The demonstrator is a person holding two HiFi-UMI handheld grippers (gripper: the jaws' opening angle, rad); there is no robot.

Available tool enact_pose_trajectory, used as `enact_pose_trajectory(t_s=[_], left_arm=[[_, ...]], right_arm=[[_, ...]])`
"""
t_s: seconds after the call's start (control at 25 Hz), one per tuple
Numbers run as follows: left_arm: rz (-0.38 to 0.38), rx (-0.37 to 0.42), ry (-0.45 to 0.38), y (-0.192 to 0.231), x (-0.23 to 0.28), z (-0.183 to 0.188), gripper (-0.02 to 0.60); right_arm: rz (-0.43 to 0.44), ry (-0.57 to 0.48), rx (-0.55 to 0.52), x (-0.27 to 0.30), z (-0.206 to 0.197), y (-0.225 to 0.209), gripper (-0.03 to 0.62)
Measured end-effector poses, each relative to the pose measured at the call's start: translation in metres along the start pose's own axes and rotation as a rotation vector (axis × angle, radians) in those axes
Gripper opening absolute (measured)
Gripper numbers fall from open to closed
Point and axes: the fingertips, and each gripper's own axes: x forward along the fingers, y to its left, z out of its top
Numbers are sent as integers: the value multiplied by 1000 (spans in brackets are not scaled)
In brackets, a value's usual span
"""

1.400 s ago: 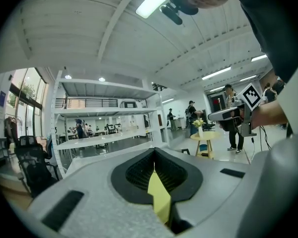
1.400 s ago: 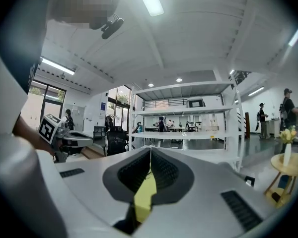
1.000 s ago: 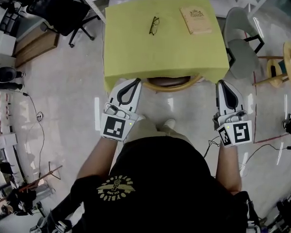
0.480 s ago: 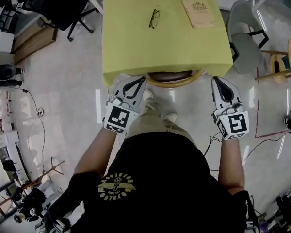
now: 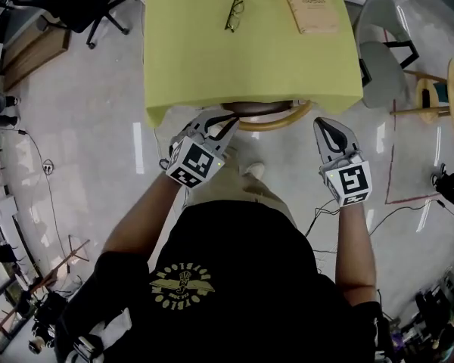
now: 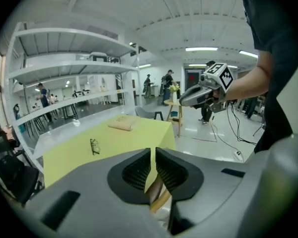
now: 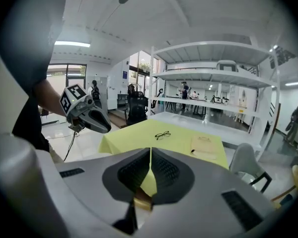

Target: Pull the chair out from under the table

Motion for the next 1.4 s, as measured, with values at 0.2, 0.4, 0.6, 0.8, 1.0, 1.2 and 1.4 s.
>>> enact_pose_trajectory(t_s=[0.2,0.4,0.6,0.8,1.0,1.2,1.4], left_arm=[[-90,25,63,-8,30,-30,12],[-188,44,155,-12,53,-69,73],[-283,65,254,-19,76,-111,127],[-356,113,362,-33,101,-153,158],[-410,140,431,-42,124,-186,170],[-454,158,479,-49,140,-205,184],[-508,216,530,-55,158,-223,187]], right_arm=[[79,85,21,31,-31,4,12],[132,164,44,60,-67,11,12],[221,204,70,86,-95,17,13],[296,281,67,104,-127,21,123],[355,372,45,117,-162,24,207],[428,481,-17,125,-196,25,234],[466,598,-180,133,-233,23,238]])
